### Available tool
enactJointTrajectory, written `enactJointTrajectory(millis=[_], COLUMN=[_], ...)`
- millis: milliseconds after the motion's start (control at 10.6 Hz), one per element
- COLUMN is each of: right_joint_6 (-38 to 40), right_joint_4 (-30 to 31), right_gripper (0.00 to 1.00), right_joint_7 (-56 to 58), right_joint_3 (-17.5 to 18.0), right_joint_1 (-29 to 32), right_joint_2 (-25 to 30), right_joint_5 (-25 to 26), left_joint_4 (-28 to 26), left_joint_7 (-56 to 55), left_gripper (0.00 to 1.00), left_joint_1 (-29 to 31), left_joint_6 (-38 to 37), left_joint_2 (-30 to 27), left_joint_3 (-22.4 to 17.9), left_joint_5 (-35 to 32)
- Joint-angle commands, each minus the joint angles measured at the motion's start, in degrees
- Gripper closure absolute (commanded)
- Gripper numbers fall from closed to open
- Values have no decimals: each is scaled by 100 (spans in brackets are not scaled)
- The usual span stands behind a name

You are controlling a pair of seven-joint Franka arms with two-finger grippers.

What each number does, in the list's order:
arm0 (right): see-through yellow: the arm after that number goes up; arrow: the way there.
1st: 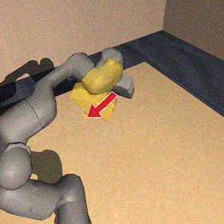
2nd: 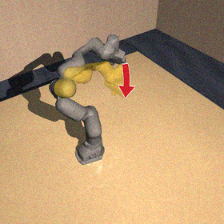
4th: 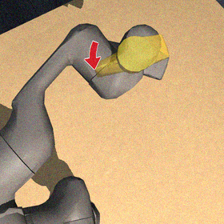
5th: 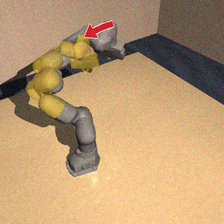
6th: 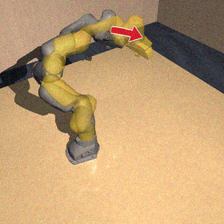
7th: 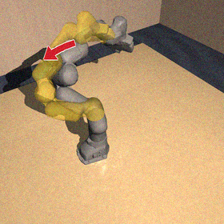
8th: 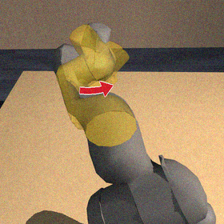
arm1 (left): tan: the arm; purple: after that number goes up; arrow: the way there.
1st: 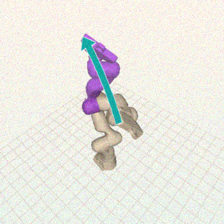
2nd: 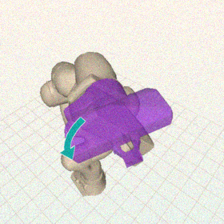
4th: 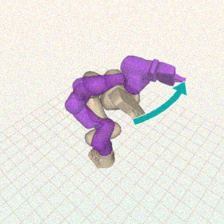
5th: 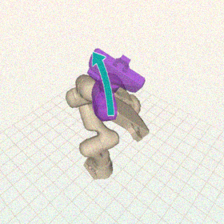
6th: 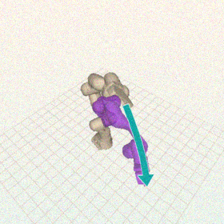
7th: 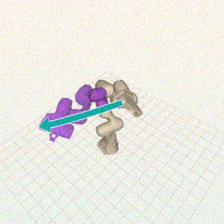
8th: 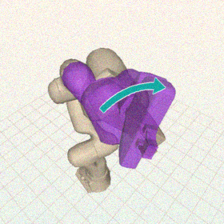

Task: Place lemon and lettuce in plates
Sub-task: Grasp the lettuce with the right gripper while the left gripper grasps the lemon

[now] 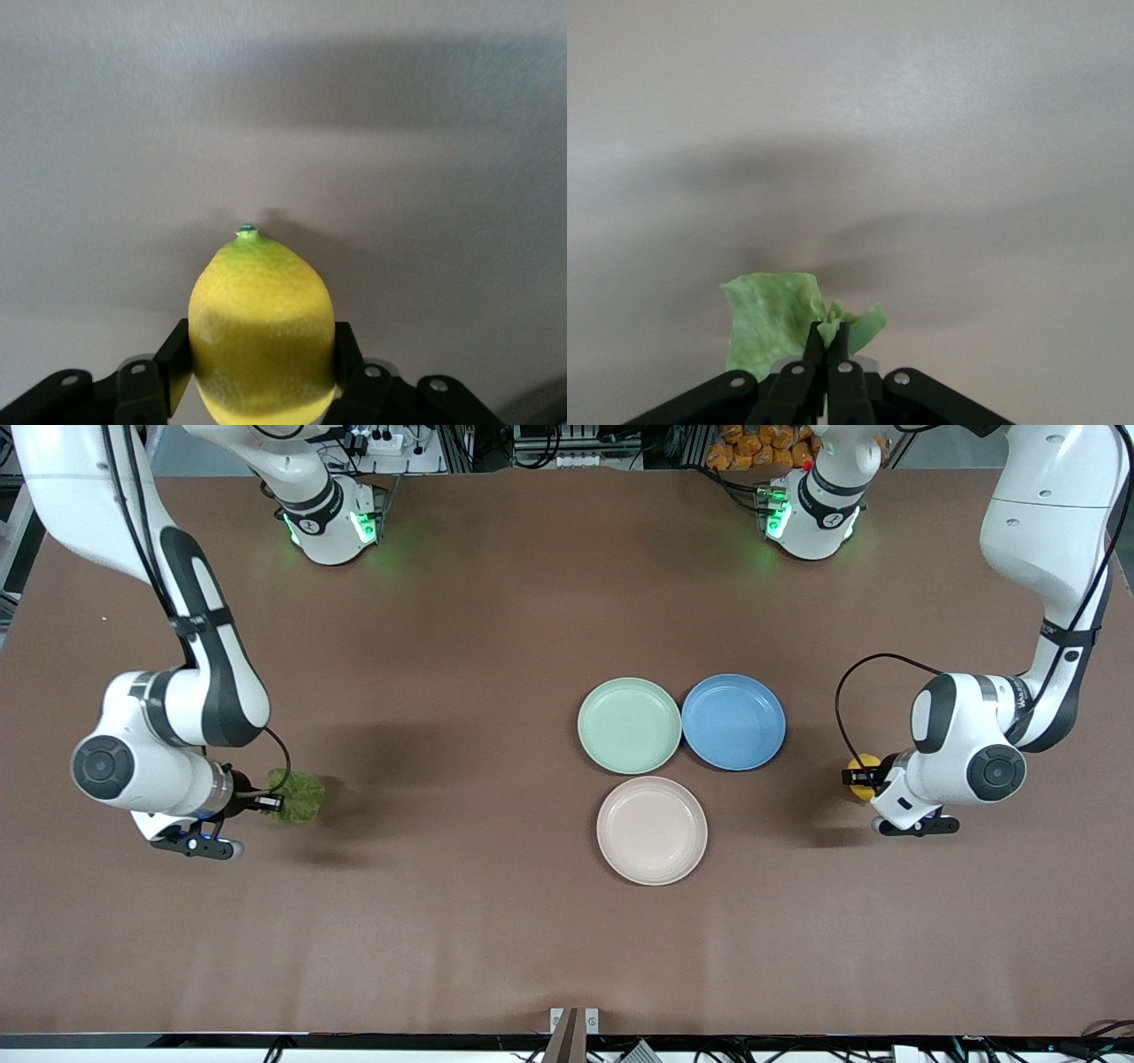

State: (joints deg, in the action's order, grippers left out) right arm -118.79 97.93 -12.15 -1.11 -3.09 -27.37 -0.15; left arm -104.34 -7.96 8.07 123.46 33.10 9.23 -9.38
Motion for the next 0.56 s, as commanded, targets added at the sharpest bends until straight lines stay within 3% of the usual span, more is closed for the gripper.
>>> enactJointTrajectory(millis=[0,376,470], right_joint_6=[391,410,392], right_joint_4=[-107,-388,-441], right_gripper=[100,100,100], right_joint_7=[-461,-2419,-2920], right_joint_3=[294,1611,1797], right_joint_1=[-69,-130,-279], right_joint_2=[319,408,399], right_joint_5=[-64,-56,-56], left_joint_4=[404,1124,1309], left_joint_7=[-109,-634,-828], left_gripper=[100,100,100], left_joint_1=[-16,-173,-330], left_joint_6=[-32,-32,-24], left_joint_2=[-5,21,73], left_joint_3=[78,280,385], left_joint_5=[-109,110,338])
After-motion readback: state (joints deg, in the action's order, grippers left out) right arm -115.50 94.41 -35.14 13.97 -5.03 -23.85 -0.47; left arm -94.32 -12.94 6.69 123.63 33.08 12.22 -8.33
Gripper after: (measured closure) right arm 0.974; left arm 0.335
